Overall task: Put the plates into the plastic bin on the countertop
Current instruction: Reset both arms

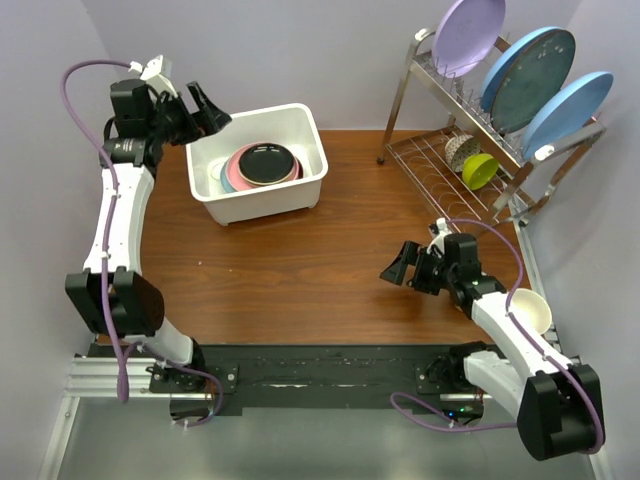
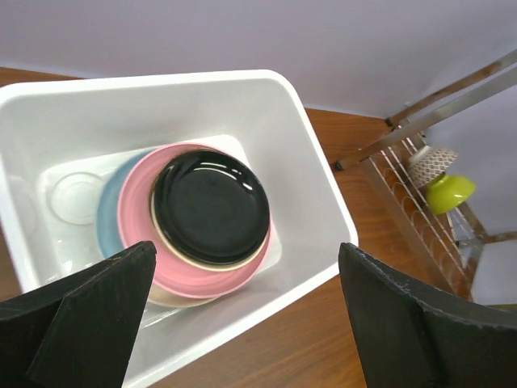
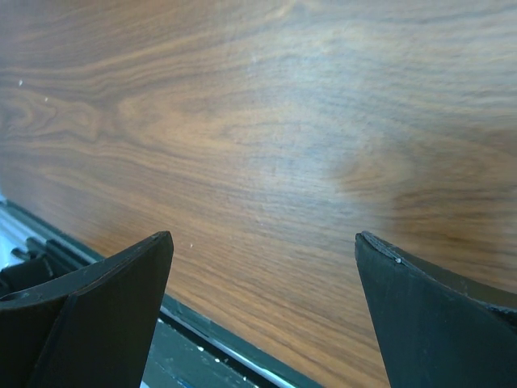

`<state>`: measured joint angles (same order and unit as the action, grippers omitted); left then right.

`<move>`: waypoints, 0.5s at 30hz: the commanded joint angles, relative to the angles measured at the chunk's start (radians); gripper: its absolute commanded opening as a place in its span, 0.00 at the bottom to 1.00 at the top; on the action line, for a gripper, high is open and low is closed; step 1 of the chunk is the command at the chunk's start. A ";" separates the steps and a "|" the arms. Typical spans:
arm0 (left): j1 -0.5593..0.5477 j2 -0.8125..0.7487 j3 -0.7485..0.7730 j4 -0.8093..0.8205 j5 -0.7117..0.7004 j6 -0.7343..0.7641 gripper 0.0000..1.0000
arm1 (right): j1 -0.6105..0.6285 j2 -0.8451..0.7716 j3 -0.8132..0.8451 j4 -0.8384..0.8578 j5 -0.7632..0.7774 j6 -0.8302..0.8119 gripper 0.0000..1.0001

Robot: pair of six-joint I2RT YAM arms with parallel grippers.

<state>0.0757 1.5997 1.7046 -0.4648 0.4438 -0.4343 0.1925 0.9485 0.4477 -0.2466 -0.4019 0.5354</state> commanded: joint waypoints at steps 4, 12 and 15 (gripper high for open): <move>-0.111 -0.185 -0.155 -0.095 -0.244 0.179 1.00 | 0.045 -0.031 0.144 -0.187 0.161 -0.071 0.99; -0.283 -0.325 -0.344 -0.126 -0.483 0.187 1.00 | 0.208 -0.022 0.235 -0.272 0.375 -0.074 0.99; -0.348 -0.369 -0.428 -0.126 -0.530 0.171 1.00 | 0.277 -0.007 0.267 -0.299 0.455 -0.071 0.99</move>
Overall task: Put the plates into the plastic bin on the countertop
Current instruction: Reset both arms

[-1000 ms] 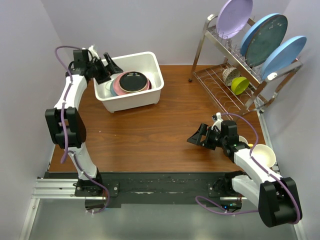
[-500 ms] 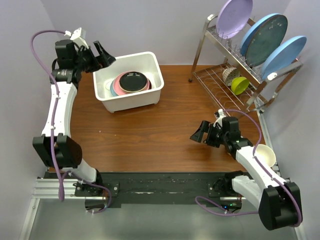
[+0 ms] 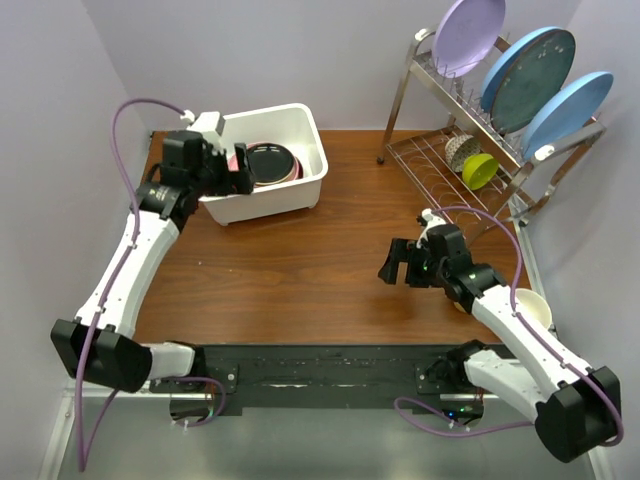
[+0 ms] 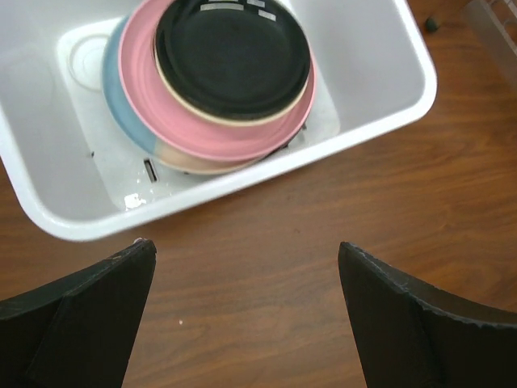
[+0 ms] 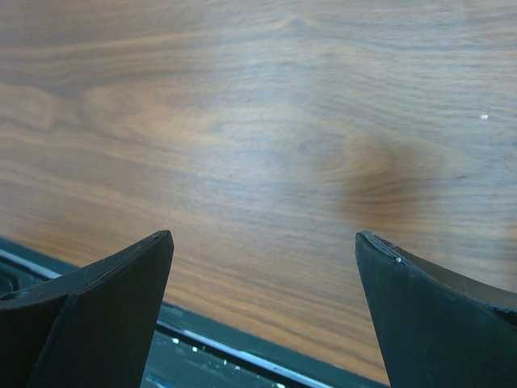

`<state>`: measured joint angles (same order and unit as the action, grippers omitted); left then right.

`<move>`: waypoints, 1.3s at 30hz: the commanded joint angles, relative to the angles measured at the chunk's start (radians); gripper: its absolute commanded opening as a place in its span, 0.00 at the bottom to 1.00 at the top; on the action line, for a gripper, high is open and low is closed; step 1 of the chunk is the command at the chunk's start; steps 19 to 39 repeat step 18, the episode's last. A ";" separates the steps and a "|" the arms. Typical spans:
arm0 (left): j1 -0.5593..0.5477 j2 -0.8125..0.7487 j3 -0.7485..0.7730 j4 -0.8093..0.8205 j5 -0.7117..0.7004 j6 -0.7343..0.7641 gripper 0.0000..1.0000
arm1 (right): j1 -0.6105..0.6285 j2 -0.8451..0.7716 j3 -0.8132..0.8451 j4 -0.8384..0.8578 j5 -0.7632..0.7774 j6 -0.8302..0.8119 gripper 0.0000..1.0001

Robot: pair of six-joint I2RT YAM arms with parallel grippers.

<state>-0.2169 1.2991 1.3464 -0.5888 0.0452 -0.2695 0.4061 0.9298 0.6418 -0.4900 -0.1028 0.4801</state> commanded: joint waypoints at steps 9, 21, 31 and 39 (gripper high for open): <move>-0.137 -0.227 -0.367 0.006 -0.177 -0.100 1.00 | 0.200 0.046 0.136 -0.153 0.347 -0.032 0.99; -0.162 -0.353 -0.579 0.075 -0.076 -0.140 1.00 | 0.234 0.052 0.139 -0.148 0.437 -0.040 0.99; -0.162 -0.353 -0.579 0.075 -0.076 -0.140 1.00 | 0.234 0.052 0.139 -0.148 0.437 -0.040 0.99; -0.162 -0.353 -0.579 0.075 -0.076 -0.140 1.00 | 0.234 0.052 0.139 -0.148 0.437 -0.040 0.99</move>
